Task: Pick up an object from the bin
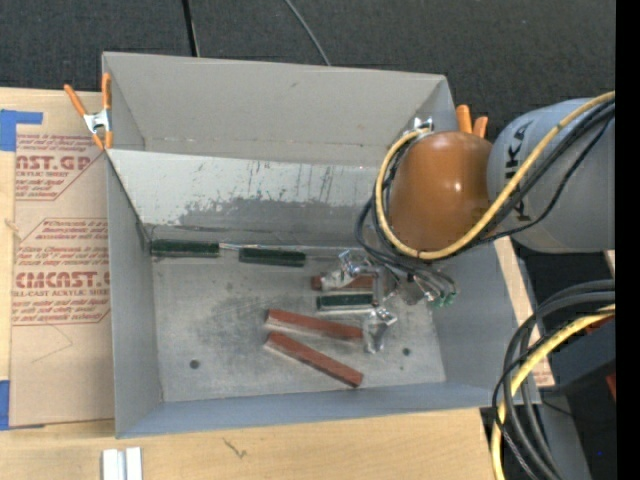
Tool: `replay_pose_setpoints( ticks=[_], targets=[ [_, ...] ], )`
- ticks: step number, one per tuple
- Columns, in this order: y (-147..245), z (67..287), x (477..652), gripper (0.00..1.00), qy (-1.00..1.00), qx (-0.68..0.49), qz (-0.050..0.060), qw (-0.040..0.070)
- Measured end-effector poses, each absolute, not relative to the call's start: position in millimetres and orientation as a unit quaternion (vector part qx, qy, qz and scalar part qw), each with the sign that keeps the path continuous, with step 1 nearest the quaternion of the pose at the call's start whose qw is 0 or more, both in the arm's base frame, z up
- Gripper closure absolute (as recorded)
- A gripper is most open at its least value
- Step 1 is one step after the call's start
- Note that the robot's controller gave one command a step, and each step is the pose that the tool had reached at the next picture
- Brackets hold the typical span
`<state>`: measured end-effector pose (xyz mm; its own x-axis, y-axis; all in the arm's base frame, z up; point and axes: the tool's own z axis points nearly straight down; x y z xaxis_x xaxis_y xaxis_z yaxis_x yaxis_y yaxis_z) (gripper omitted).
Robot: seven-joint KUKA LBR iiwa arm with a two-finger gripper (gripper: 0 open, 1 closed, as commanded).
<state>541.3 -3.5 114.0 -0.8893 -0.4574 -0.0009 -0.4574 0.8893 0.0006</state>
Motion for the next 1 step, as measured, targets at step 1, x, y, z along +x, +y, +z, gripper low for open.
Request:
replay_pose_setpoints(
  ticks=[1],
  targets=[
    [16.0,83.8,542.8,1.00,0.948,-0.318,-0.001,0.022]
  ],
)
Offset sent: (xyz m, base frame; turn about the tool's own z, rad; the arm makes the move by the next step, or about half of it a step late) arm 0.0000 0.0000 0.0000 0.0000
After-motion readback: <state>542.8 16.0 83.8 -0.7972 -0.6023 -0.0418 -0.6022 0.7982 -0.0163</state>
